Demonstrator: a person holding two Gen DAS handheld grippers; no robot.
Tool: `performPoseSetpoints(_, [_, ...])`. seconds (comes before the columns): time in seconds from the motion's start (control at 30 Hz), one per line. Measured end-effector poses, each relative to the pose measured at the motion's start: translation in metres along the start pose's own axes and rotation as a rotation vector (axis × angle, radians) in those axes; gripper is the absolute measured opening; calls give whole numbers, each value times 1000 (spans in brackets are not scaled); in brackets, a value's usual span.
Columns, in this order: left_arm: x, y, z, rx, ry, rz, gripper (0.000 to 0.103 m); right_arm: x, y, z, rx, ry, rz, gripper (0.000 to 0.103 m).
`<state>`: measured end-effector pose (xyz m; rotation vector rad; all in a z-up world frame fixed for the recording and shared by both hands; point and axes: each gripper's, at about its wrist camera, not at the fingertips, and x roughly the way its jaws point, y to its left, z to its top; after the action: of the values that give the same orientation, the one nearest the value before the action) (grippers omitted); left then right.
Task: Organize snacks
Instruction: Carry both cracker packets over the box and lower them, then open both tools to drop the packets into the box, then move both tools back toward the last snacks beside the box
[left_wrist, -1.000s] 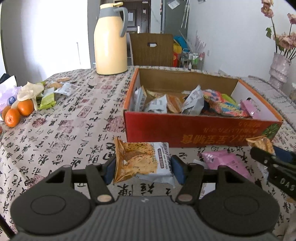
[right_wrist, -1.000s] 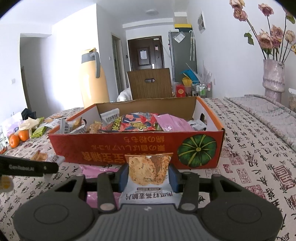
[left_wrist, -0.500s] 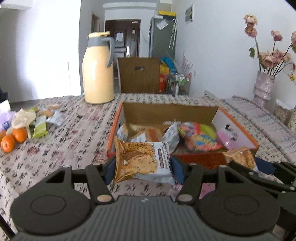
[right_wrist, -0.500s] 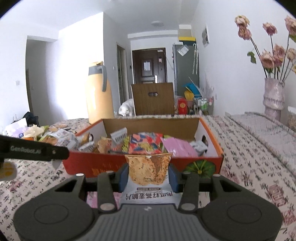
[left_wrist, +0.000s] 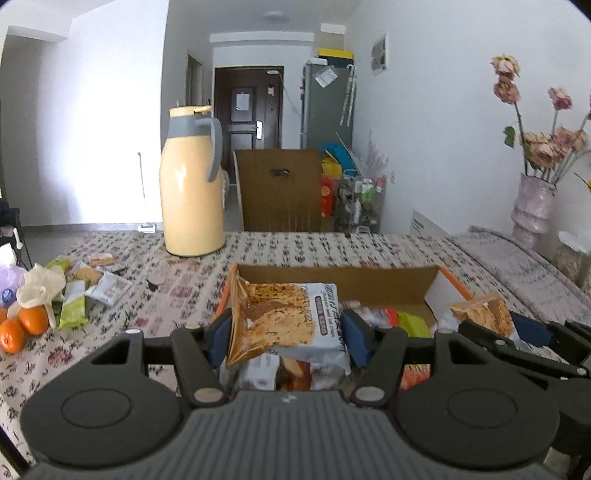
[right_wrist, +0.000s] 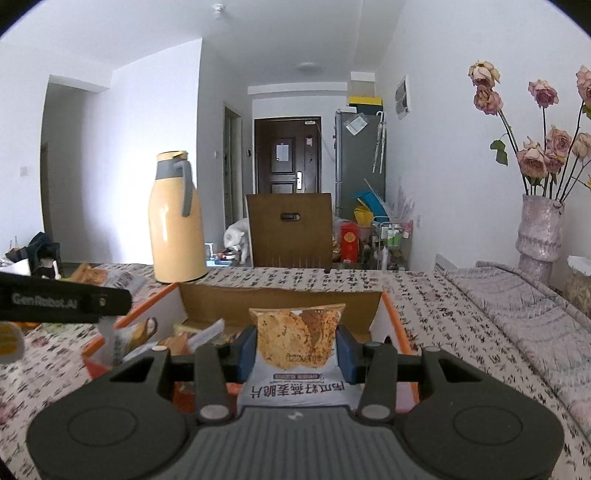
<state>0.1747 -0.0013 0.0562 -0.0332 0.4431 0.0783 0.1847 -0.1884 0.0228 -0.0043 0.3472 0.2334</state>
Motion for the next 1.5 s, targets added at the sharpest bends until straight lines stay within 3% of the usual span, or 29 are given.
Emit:
performPoseSetpoints(0.37, [47,2,22,-43,-14,50,62,57,-14,25,40,16,-51,44])
performPoseSetpoints(0.6, [71,8,7,-53,-30,48,62,72,-25,15,80,-20,-60,44])
performPoseSetpoints(0.83, [85,9,-3,-45,25,24,63,80,-24,4,67,36,-21,44])
performPoseSetpoints(0.93, [82,9,-5,-52,13,24,69,79,-25,2,77,40,-19,46])
performPoseSetpoints(1.0, [77,9,-5,-60,-2,27,83,77,-26,2,82,36,-28,47])
performPoseSetpoints(1.1, [72,11,-4,-76,-33,45,103,74,-28,2,95,21,-37,69])
performPoseSetpoints(1.17, [70,13,-3,-90,-42,53,103,72,-30,3,105,7,-40,99])
performPoseSetpoints(1.2, [70,13,-3,-97,-37,49,103,70,-30,2,109,-3,-42,103])
performPoseSetpoints(1.5, [66,14,-2,-100,-39,40,103,66,-29,3,100,0,-47,103])
